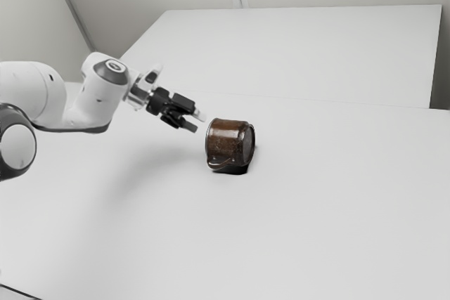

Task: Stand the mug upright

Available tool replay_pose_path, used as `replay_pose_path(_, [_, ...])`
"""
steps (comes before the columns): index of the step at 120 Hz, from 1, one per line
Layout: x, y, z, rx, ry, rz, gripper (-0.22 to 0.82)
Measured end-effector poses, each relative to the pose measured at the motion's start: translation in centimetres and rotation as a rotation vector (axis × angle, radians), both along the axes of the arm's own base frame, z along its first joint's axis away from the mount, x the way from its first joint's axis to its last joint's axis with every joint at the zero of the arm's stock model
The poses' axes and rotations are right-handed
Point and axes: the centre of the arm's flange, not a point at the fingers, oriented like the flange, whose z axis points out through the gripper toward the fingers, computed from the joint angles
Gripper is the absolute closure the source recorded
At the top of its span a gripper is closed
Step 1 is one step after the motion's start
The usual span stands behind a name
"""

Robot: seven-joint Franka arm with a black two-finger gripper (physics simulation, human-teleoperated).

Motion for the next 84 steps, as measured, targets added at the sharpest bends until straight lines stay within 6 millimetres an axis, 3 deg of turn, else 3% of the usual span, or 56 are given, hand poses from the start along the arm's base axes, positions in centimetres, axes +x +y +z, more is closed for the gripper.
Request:
replay_pose_path(19, [0.2,-0.3,-2.1,-0.061,0.000,-0.028,0.00])
replay_pose_path(55, [0.0,-1.8,-3.6,-0.187,-0.001,-0.073,0.01])
replay_pose_path(72, [-0.1,-2.8,-4.3,-0.247,0.003,-0.090,0.08])
replay_pose_path(84, [-0.2,-3.3,-4.3,-0.279,-0.001,-0.101,0.20])
